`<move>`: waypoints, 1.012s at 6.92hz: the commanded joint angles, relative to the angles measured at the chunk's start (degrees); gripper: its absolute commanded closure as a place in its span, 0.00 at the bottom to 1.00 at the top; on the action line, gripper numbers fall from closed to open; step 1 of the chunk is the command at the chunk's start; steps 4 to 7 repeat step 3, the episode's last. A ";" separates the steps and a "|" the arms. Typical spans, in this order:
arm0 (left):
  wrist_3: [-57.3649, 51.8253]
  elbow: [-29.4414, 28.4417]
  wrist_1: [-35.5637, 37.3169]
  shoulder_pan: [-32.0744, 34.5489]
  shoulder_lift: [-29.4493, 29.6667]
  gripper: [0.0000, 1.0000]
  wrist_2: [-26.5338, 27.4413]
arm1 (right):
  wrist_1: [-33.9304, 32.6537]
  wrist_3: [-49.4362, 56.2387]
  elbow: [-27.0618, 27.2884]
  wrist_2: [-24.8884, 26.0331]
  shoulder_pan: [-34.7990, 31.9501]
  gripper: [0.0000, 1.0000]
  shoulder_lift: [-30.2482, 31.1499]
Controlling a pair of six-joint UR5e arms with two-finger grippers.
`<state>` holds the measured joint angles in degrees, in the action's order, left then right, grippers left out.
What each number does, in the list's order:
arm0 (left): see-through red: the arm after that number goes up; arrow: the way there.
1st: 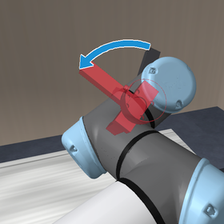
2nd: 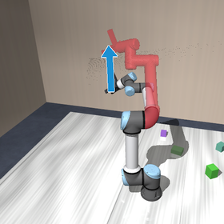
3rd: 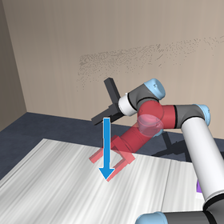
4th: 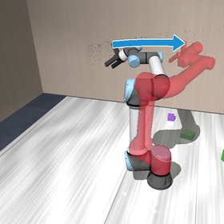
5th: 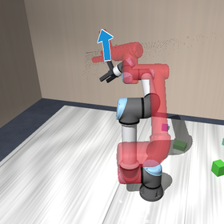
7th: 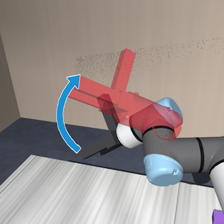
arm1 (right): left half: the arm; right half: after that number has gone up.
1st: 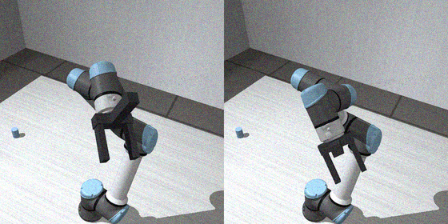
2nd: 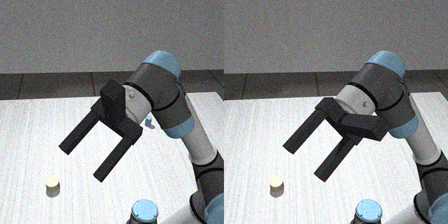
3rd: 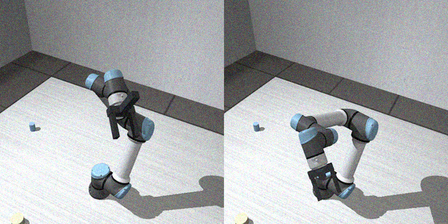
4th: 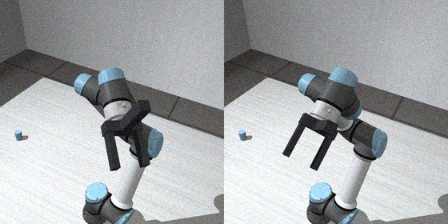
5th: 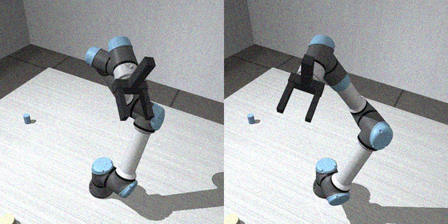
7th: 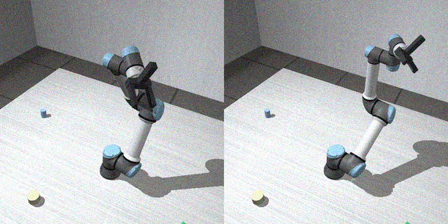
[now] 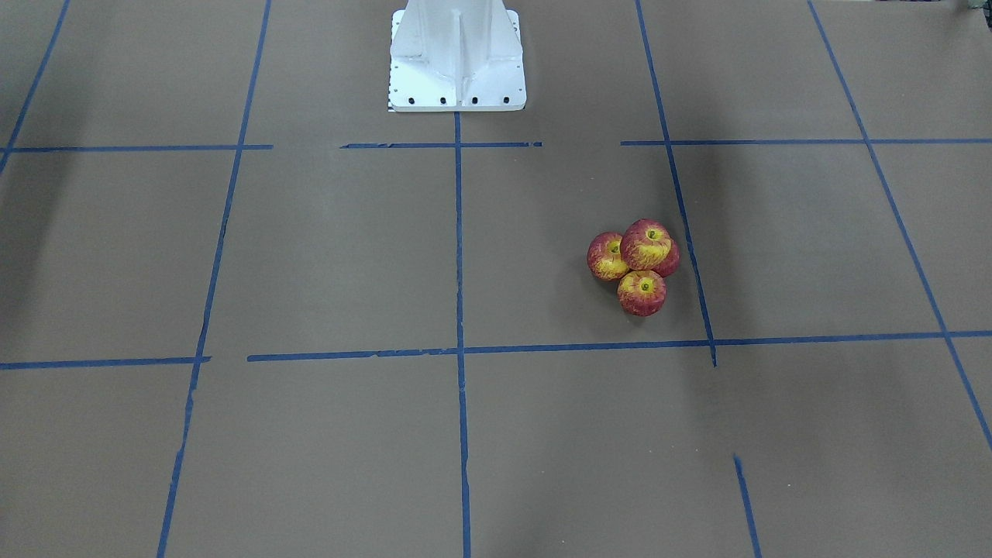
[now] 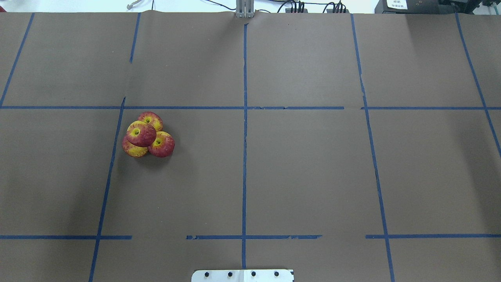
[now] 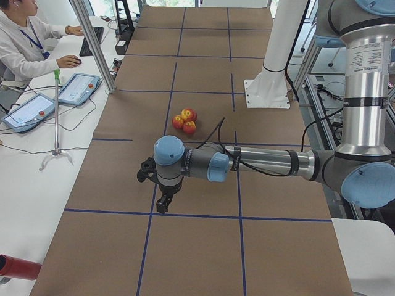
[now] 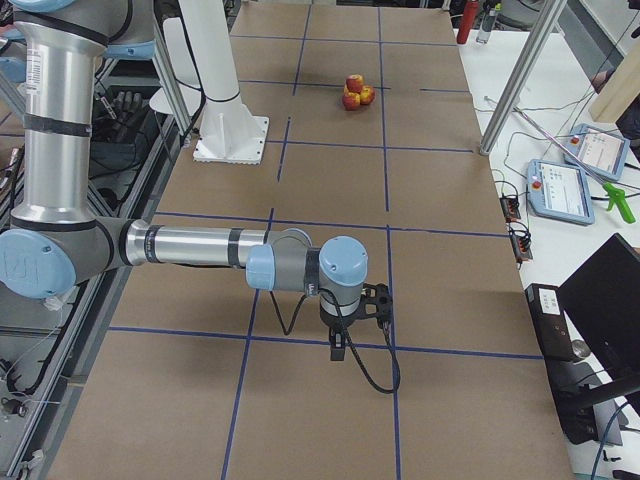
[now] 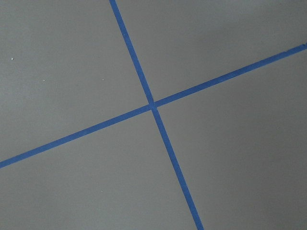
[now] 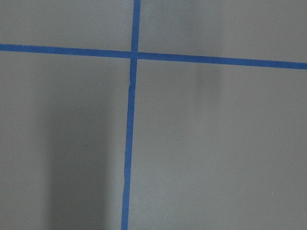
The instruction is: Stack apples
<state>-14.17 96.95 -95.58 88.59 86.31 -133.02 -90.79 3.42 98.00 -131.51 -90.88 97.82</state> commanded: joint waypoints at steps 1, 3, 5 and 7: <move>-0.06 0.17 0.04 0.00 -0.09 0.00 0.13 | 0.00 -0.08 0.00 0.02 0.00 0.00 0.00; -0.15 0.79 0.13 0.00 0.17 0.00 -0.22 | 0.00 0.00 0.00 0.02 0.00 0.00 0.00; -0.15 0.79 0.13 0.00 0.17 0.00 -0.22 | 0.00 0.00 0.00 0.02 0.00 0.00 0.00; -0.15 0.79 0.13 0.00 0.17 0.00 -0.22 | 0.00 0.00 0.00 0.02 0.00 0.00 0.00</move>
